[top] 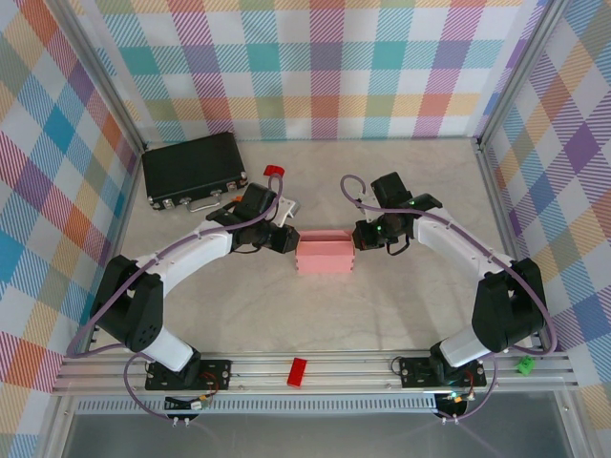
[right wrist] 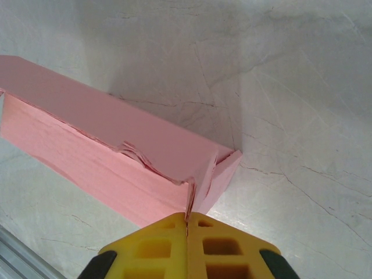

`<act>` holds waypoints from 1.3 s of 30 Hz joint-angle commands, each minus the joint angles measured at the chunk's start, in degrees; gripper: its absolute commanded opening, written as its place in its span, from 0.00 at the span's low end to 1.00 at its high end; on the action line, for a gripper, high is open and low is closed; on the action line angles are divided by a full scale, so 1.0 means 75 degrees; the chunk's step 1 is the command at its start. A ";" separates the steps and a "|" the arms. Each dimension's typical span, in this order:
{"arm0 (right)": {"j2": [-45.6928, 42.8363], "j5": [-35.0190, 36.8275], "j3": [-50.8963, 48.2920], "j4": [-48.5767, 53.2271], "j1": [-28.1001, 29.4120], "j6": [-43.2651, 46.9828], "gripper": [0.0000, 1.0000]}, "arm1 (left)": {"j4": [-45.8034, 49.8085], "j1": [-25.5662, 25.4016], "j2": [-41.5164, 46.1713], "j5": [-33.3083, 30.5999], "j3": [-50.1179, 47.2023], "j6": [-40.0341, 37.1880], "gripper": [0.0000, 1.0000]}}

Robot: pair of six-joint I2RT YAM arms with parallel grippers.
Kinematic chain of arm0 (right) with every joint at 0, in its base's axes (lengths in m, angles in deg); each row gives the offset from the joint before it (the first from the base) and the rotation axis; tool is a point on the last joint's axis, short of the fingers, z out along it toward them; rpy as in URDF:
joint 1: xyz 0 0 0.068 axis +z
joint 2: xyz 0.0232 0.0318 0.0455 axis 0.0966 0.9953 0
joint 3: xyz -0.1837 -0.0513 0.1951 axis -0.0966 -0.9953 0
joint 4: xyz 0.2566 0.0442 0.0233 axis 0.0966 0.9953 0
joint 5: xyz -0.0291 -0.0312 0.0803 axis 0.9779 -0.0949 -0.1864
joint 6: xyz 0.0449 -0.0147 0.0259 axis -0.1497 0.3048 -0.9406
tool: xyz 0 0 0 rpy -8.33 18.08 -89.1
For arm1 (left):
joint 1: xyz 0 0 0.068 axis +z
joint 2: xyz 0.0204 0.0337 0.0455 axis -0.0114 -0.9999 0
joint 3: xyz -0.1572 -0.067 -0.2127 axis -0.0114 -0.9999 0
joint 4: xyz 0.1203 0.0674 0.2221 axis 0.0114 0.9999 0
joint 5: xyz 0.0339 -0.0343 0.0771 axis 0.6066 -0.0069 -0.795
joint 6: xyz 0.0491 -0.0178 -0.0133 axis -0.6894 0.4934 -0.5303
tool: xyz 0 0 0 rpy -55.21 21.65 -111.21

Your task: Fold the paper box

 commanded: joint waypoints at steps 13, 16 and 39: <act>-0.0001 -0.0183 -0.0088 0.0160 0.0090 0.0134 0.06 | 0.0443 -0.0129 0.0604 -0.0456 0.0117 -0.0222 0.42; 0.0000 -0.0189 -0.0074 0.0165 0.0092 0.0166 0.06 | 0.0613 -0.0129 0.0681 -0.0802 0.0289 -0.0459 0.55; 0.0106 -0.0236 -0.0004 0.0157 0.0090 0.0193 0.06 | 0.3525 -0.0285 -0.1238 0.0373 0.3206 -0.7994 1.00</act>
